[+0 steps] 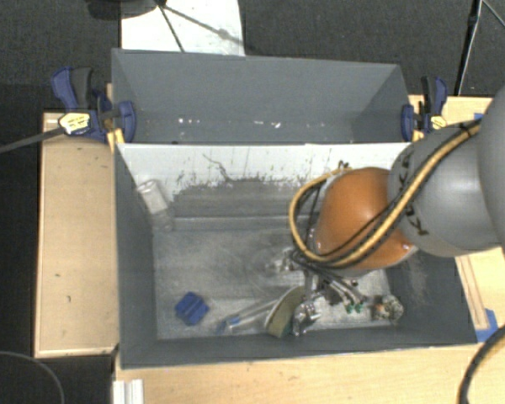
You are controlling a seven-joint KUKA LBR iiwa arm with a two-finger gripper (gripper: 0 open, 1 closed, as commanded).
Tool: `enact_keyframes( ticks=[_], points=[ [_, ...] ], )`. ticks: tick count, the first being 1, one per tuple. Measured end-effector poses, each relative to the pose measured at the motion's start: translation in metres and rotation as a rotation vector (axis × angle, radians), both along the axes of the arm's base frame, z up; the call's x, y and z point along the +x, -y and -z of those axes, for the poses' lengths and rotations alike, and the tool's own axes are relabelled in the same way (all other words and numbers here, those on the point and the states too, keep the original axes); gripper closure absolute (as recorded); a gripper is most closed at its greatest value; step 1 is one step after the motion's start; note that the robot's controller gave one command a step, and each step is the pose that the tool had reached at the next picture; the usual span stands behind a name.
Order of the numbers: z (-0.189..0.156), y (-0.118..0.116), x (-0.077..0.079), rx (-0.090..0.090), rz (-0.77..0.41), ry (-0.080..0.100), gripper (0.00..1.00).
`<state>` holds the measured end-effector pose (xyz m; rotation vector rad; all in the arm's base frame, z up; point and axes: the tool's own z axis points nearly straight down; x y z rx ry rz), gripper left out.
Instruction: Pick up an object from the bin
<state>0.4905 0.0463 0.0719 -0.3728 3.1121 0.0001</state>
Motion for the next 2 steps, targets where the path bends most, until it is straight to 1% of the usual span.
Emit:
enact_keyframes(
  ticks=[1,2],
  points=[
    [-0.003,0.000,0.003,0.001,0.005,0.010,1.00],
    [-0.147,0.017,0.010,-0.001,0.003,0.003,1.00]
  ],
)
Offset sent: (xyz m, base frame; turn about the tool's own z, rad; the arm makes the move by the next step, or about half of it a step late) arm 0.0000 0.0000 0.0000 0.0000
